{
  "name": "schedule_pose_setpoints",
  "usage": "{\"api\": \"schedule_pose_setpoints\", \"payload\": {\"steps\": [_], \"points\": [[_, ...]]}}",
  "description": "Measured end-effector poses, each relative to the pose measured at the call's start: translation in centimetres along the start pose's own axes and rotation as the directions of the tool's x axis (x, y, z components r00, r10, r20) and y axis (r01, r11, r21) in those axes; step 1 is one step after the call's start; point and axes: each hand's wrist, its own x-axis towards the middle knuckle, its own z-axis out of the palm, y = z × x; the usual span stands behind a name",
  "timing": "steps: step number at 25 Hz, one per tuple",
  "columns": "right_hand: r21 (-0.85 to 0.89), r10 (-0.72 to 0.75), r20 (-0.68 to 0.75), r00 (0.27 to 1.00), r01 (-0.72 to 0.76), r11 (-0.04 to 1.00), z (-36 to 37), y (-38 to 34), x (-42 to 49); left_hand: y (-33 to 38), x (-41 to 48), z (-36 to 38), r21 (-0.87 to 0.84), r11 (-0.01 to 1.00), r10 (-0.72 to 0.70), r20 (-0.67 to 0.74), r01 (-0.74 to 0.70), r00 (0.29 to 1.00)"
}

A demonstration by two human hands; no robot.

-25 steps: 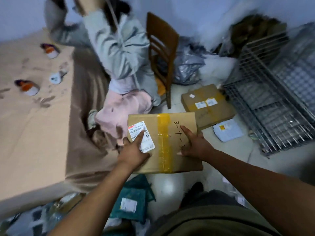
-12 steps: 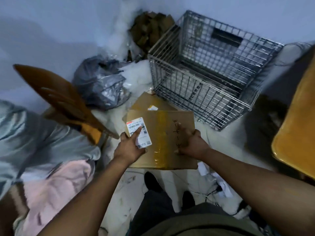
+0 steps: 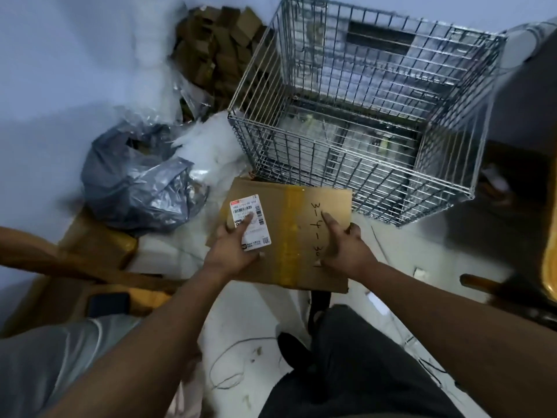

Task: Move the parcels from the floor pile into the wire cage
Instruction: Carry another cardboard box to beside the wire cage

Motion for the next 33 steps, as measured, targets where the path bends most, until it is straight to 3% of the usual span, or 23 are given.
{"api": "schedule_pose_setpoints", "payload": {"steps": [11, 18, 23, 29, 33], "points": [[0.023, 0.046, 0.015, 0.999, -0.046, 0.999, 6.5, 0.3, 23.9, -4.8, 23.4, 1.2, 0.062, 0.994, -0.090, 0.074, 0.085, 0.993], [0.110, 0.115, 0.072, 0.991, -0.122, 0.986, 17.4, 2.7, 37.0, -12.9, 38.9, 6.8, 0.200, 0.977, -0.098, 0.113, 0.074, 0.989], [0.052, 0.176, 0.050, 0.983, -0.178, 0.983, 25.0, 5.5, 46.1, -17.5, 48.2, 11.8, 0.225, 0.972, -0.095, 0.120, 0.066, 0.988], [0.079, 0.151, -0.001, 0.988, -0.151, 0.985, 30.4, 9.5, 52.1, -19.9, 54.0, 16.2, 0.262, 0.965, -0.037, 0.111, 0.006, 0.993], [0.065, 0.123, 0.057, 0.991, -0.127, 0.990, 31.1, 11.0, 53.9, -20.7, 55.1, 18.0, 0.232, 0.973, -0.032, 0.104, 0.007, 0.994]]}}
